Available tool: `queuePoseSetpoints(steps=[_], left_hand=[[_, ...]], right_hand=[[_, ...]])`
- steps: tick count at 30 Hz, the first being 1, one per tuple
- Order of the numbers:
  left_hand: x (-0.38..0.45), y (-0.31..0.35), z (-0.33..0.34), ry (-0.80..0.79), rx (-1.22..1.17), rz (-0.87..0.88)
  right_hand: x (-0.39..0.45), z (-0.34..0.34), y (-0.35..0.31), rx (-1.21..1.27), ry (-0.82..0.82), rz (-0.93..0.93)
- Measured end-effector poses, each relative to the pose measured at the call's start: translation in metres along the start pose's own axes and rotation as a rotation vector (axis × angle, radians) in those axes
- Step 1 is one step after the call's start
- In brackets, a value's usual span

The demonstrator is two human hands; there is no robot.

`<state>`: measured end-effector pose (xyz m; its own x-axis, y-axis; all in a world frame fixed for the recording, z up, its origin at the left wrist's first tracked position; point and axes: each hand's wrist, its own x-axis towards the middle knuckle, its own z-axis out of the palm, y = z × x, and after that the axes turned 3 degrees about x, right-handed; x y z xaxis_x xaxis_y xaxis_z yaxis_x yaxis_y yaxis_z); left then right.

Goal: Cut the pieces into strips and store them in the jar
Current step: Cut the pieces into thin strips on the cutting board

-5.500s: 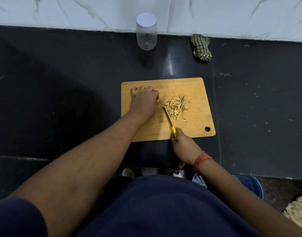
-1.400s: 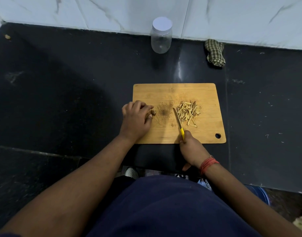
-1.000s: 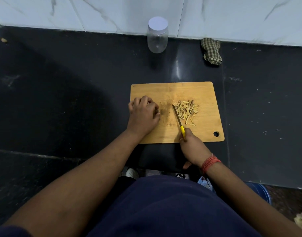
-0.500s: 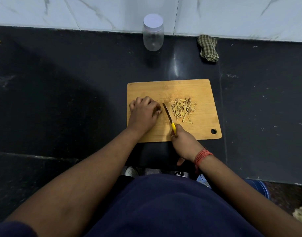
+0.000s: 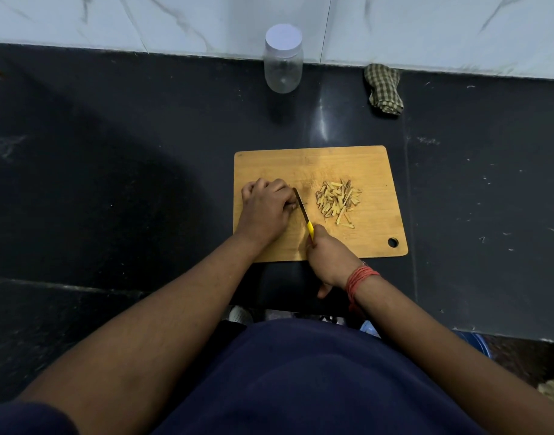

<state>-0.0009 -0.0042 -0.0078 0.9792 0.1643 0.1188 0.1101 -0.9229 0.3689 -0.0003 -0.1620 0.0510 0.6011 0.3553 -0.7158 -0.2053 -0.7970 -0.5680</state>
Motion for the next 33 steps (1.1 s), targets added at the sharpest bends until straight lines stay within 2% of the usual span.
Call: queuePoseSetpoints(steps=[6,11,17,23,33], left_hand=[[-0.002,0.001,0.001,0.054,0.075,0.013],[-0.003,0.002,0.005,0.066,0.089,0.003],[-0.005,0.0,0.007,0.055,0.056,0.031],[-0.004,0.0,0.004,0.063,0.088,0.049],[-0.005,-0.001,0.006,0.071,0.095,0.054]], right_hand=[[-0.004,0.005,0.007,-0.046,-0.039,-0.02],[-0.02,0.011,0.038,-0.299,0.011,-0.075],[-0.023,-0.001,0.033,-0.133,0.063,-0.075],[-0.013,-0.003,0.012,-0.026,0.0,-0.043],[-0.001,0.007,0.005,-0.034,-0.022,-0.002]])
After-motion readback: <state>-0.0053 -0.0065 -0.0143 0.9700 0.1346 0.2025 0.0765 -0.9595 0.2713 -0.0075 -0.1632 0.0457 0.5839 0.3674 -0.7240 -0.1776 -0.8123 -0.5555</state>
